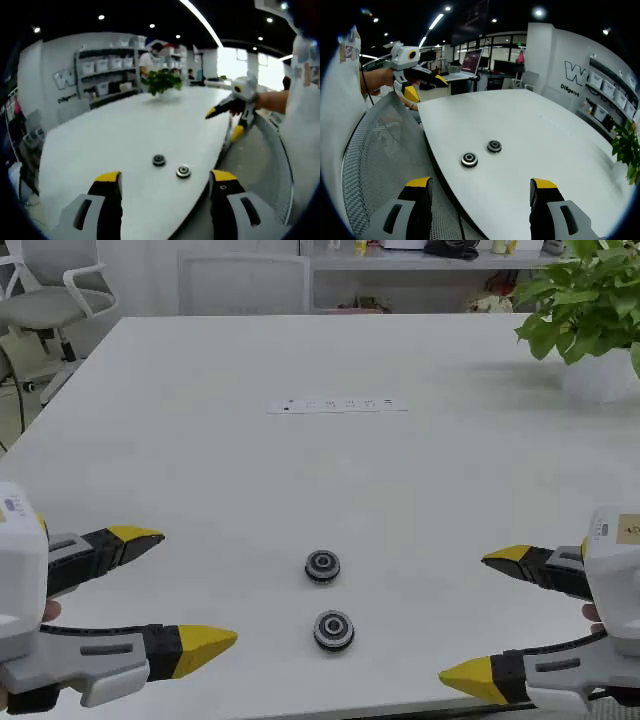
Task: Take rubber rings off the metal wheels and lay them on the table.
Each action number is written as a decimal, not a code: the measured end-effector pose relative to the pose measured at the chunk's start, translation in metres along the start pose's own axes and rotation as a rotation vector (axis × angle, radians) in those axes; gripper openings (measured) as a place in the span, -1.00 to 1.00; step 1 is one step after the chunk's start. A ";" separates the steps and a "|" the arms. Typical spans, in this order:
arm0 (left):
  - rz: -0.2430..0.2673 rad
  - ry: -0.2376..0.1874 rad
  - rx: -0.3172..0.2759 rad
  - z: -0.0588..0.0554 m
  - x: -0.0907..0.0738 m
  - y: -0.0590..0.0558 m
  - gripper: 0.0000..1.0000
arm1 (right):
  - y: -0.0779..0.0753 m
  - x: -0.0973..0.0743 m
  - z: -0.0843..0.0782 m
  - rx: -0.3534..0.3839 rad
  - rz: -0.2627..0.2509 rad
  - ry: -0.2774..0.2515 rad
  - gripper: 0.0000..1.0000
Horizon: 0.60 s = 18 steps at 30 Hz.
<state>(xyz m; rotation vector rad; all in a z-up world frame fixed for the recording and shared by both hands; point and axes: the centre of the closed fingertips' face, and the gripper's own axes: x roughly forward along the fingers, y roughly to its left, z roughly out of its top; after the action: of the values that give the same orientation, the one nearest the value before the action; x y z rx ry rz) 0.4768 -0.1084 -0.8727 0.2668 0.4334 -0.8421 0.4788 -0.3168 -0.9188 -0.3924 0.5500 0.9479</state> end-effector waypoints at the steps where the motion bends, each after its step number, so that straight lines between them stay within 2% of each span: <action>1: -0.001 0.000 -0.001 0.000 0.000 0.000 0.42 | 0.001 0.000 0.000 -0.002 0.002 0.001 0.48; 18: -0.001 0.004 -0.016 -0.002 -0.004 -0.004 0.42 | 0.001 -0.001 0.002 -0.013 0.016 0.001 0.50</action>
<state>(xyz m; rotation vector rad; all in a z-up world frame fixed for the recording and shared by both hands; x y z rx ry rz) 0.4711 -0.1075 -0.8731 0.2535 0.4437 -0.8387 0.4781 -0.3157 -0.9170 -0.4012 0.5488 0.9673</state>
